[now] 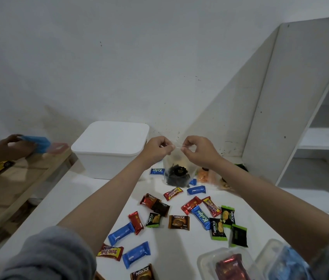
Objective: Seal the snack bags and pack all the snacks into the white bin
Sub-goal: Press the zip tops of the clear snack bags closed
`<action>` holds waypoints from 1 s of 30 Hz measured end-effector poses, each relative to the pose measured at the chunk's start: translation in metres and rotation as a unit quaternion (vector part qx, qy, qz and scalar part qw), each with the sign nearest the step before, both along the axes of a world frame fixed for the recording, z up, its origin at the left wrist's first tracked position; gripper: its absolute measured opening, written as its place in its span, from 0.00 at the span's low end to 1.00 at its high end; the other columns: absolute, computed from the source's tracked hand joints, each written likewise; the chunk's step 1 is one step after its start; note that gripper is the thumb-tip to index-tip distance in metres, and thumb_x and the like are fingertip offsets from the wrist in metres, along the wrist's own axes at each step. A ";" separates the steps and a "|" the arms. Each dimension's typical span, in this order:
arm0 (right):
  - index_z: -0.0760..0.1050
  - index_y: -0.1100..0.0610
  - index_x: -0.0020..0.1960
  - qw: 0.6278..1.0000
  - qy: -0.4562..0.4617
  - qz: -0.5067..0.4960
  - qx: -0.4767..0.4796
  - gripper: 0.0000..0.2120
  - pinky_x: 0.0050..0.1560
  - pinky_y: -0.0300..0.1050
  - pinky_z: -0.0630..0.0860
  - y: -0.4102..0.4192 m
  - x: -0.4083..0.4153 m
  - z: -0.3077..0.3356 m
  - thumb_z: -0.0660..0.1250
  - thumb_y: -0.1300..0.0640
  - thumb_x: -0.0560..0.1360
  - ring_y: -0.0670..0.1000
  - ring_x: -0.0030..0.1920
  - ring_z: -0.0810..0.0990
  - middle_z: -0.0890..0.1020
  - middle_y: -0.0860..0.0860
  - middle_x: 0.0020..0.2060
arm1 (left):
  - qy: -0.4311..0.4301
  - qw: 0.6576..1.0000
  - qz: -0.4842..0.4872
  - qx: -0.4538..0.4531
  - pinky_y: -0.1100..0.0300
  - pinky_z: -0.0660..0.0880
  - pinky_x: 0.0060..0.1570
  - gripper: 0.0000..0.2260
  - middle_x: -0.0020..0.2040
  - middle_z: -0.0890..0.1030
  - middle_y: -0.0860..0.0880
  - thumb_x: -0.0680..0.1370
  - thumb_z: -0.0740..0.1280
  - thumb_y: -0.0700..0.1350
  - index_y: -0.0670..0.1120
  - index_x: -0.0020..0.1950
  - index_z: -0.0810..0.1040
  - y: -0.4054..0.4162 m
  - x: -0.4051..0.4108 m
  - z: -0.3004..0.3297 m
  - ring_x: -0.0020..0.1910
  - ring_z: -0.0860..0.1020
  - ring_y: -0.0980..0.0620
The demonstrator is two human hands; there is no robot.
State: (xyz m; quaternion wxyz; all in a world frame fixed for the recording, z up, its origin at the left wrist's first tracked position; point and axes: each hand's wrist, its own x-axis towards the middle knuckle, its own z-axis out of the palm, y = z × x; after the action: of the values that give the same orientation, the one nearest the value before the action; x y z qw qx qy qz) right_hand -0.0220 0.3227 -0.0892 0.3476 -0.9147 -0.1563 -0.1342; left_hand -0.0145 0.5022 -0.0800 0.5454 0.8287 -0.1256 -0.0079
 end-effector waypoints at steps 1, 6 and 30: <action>0.77 0.52 0.43 1.000 0.003 0.002 -0.003 0.03 0.58 0.60 0.73 -0.001 0.001 0.000 0.66 0.53 0.74 0.48 0.45 0.78 0.77 0.40 0.37 | 0.001 1.000 -0.008 0.002 0.66 0.72 0.37 0.04 0.37 0.77 0.49 0.76 0.68 0.41 0.45 0.41 0.76 0.000 -0.001 0.000 0.36 0.77 0.55; 0.76 0.50 0.43 1.000 0.005 0.013 -0.018 0.03 0.59 0.60 0.71 0.000 -0.001 -0.002 0.66 0.52 0.74 0.45 0.46 0.77 0.75 0.36 0.36 | -0.004 0.998 -0.047 0.030 0.72 0.72 0.34 0.06 0.39 0.78 0.50 0.75 0.70 0.41 0.39 0.48 0.80 -0.002 -0.003 0.002 0.35 0.75 0.57; 0.79 0.58 0.44 0.998 0.063 0.016 0.007 0.04 0.51 0.48 0.77 -0.009 -0.013 0.009 0.66 0.58 0.74 0.51 0.47 0.80 0.81 0.50 0.41 | 0.021 0.993 -0.082 0.083 0.66 0.72 0.39 0.05 0.38 0.79 0.49 0.74 0.71 0.42 0.40 0.45 0.80 -0.003 -0.001 0.008 0.37 0.77 0.54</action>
State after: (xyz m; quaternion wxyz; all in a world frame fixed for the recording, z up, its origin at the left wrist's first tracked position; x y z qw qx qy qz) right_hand -0.0350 0.3137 -0.0806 0.3654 -0.9162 -0.1480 -0.0714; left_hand -0.0153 0.4988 -0.0715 0.4748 0.8576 -0.1806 -0.0801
